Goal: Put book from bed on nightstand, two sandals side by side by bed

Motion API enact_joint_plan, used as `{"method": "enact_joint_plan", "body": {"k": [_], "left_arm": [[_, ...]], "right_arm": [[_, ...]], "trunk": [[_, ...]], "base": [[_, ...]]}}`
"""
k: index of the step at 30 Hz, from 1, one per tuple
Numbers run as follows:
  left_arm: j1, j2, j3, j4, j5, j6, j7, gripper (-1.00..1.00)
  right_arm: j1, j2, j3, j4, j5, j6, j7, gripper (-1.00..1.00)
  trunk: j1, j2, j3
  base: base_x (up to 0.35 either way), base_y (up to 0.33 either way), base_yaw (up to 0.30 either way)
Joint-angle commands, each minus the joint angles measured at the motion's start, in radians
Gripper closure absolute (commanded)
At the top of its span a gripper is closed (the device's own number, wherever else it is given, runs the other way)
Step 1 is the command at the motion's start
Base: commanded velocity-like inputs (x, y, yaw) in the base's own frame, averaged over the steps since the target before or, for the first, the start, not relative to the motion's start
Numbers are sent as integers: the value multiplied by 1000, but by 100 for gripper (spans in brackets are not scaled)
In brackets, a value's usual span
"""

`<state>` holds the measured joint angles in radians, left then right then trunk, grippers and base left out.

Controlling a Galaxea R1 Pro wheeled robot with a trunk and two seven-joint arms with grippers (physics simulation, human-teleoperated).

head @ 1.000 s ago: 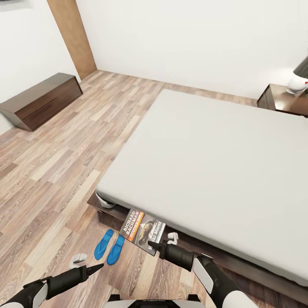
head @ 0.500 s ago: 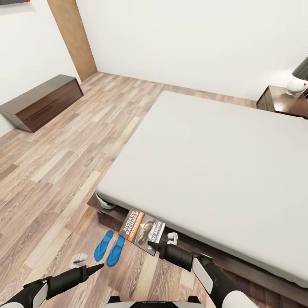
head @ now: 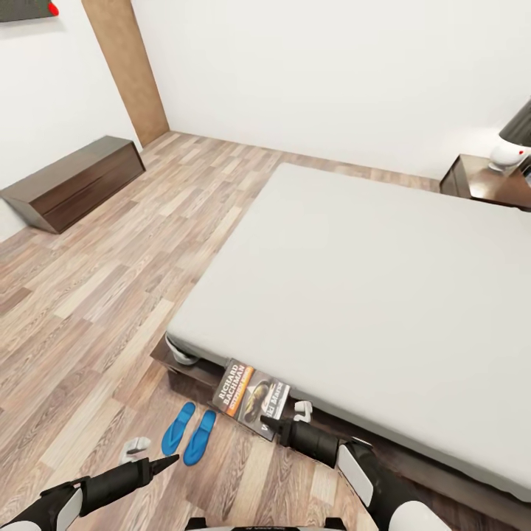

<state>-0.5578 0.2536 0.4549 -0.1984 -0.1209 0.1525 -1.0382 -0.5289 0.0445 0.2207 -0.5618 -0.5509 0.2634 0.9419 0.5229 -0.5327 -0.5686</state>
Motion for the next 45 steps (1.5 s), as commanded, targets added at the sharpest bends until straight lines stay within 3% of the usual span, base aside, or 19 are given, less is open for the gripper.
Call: {"method": "enact_joint_plan", "body": {"k": [1, 2, 3, 6, 7, 9, 10, 11, 13, 19, 45], "left_arm": [[-1, 0, 9, -1, -9, 9, -5, -100], [-1, 0, 9, -1, -9, 9, -5, -100], [-1, -1, 8, -1, -9, 9, -5, -100], [-1, -8, 8, -1, -9, 9, -5, -100], [-1, -10, 8, -1, -10, 9, -5, -100], [-1, -13, 8, -1, -11, 9, -2, -100], [-1, -14, 8, -1, -11, 9, 1, -100], [-1, -15, 8, -1, -11, 9, 5, -100], [-1, -15, 8, -1, -11, 9, 8, -100], [-1, -26, 8, -1, -11, 9, 19, -100], [-1, -36, 7, 28, -13, -30, 45, -100]], "right_arm": [[0, -24, 3, 0, -12, 11, 1, 100], [0, -38, 3, 1, -12, 11, 1, 100], [0, -70, 3, 1, -13, 11, 1, 100], [0, -183, 3, 4, -20, 11, 2, 100], [0, -204, 3, 5, -21, 11, 2, 100], [1, -289, 3, 8, -24, 11, 3, 100], [1, -309, 2, 9, -25, 11, 3, 100], [1, -360, 2, 10, -29, 11, 10, 100], [2, -399, 2, 12, -35, 11, 36, 100], [2, -424, 2, 15, -39, 12, 76, 100], [6, -427, 2, 47, -38, 11, 81, 100]], "trunk": [[0, -1, 1], [0, -1, 2], [0, -1, 4], [0, -1, 9], [0, -1, 10], [0, -1, 14], [0, -1, 15], [0, -1, 17], [0, -1, 20], [0, -1, 30], [0, -1, 72]], "base": [[0, 0, 0], [0, 0, 0], [0, 0, 0], [0, 0, 0], [0, 0, 0], [0, 0, 0], [0, 0, 0], [0, 0, 0], [0, 0, 0], [0, 0, 0], [0, 0, 0]]}}
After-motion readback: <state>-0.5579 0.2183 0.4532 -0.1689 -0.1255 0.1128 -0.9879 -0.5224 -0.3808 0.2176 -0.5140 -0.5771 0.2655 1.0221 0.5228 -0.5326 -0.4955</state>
